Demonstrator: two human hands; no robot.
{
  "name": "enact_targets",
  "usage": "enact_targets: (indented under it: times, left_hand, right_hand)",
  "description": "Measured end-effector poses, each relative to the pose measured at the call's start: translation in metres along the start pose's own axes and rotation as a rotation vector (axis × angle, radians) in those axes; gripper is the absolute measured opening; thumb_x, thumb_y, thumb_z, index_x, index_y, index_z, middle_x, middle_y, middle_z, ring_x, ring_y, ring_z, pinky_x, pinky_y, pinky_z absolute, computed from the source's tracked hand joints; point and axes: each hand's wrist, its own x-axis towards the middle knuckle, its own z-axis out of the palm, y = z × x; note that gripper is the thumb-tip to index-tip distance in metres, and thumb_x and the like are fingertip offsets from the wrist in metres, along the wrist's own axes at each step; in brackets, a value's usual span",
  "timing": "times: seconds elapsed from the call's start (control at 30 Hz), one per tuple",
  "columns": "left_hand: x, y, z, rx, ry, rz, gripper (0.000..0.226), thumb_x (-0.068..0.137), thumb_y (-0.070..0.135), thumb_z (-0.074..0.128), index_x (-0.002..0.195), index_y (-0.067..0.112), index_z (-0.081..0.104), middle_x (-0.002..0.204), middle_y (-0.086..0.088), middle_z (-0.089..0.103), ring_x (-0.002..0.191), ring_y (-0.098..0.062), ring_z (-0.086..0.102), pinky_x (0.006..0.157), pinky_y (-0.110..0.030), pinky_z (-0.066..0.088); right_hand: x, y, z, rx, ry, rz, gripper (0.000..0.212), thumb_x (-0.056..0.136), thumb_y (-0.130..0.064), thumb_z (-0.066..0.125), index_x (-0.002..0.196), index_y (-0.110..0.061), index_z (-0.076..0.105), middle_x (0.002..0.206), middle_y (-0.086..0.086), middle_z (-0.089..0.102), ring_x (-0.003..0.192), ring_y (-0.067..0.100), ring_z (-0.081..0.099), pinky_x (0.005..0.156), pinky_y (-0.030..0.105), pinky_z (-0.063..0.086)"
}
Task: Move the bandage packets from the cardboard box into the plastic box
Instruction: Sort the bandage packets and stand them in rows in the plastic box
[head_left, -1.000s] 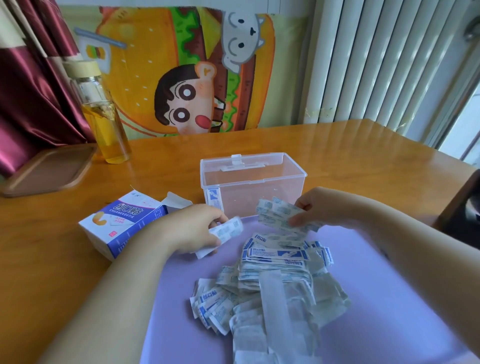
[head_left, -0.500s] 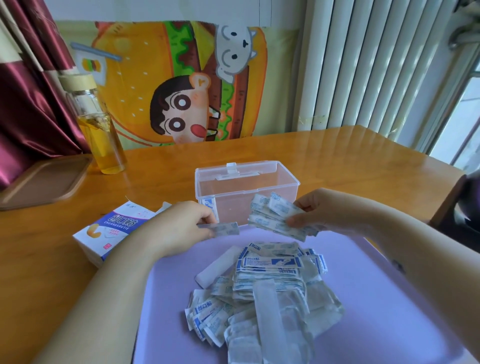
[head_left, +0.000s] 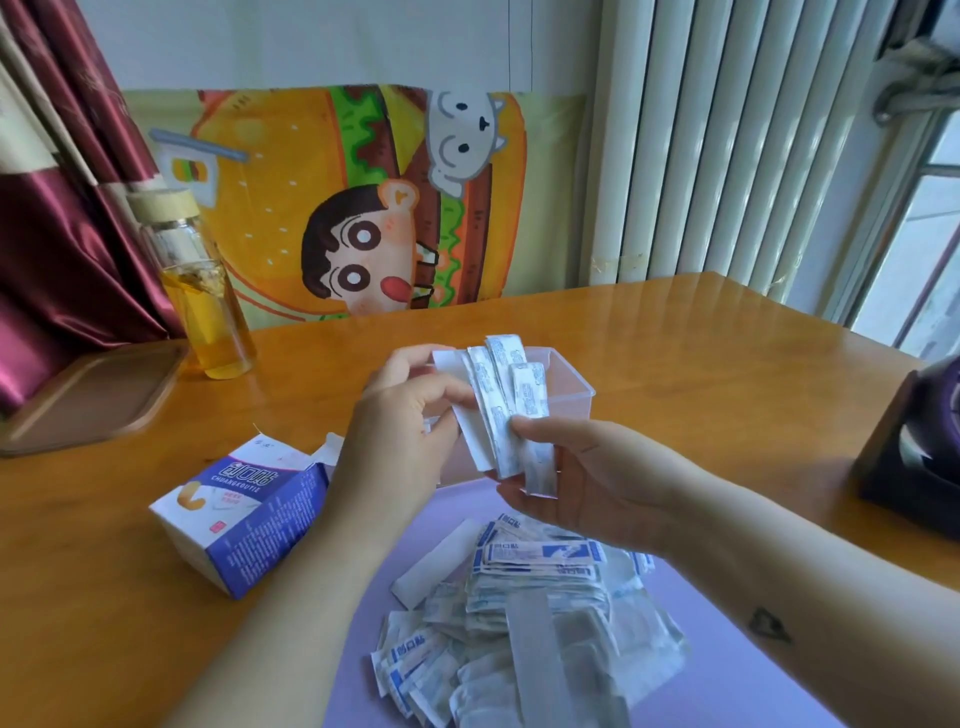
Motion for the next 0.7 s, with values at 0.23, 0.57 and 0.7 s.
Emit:
enact_targets:
  times: [0.23, 0.57, 0.7]
  left_hand:
    - [0.001, -0.002, -0.003, 0.12, 0.157, 0.1, 0.018, 0.079, 0.004, 0.069, 0.087, 0.02, 0.072, 0.116, 0.011, 0.048, 0.11, -0.008, 0.046, 0.083, 0.003, 0.03]
    - [-0.001, 0.012, 0.005, -0.716, -0.046, -0.58, 0.018, 0.095, 0.014, 0.049, 0.096, 0.019, 0.067, 0.088, 0.001, 0.075, 0.085, -0.017, 0.07, 0.072, -0.032, 0.054]
    - [-0.003, 0.029, 0.012, -1.218, -0.133, -0.755, 0.032, 0.098, 0.016, 0.036, 0.11, 0.011, 0.065, 0.102, -0.011, 0.072, 0.089, -0.021, 0.07, 0.076, -0.035, 0.055]
  right_hand:
    - [0.0, 0.0, 0.012, 0.121, 0.031, -0.093, 0.02, 0.092, -0.009, 0.054, 0.107, 0.001, 0.06, 0.088, 0.016, 0.069, 0.07, 0.021, 0.069, 0.063, 0.026, 0.058]
    - [0.002, 0.002, 0.012, -0.052, 0.144, -0.184, 0.013, 0.089, -0.017, 0.059, 0.101, -0.016, 0.066, 0.091, 0.001, 0.07, 0.075, 0.011, 0.059, 0.068, 0.023, 0.043]
    - [0.005, 0.008, 0.017, -0.119, 0.177, -0.195, 0.021, 0.089, -0.019, 0.06, 0.108, -0.013, 0.066, 0.089, 0.0, 0.069, 0.068, 0.008, 0.061, 0.063, 0.021, 0.041]
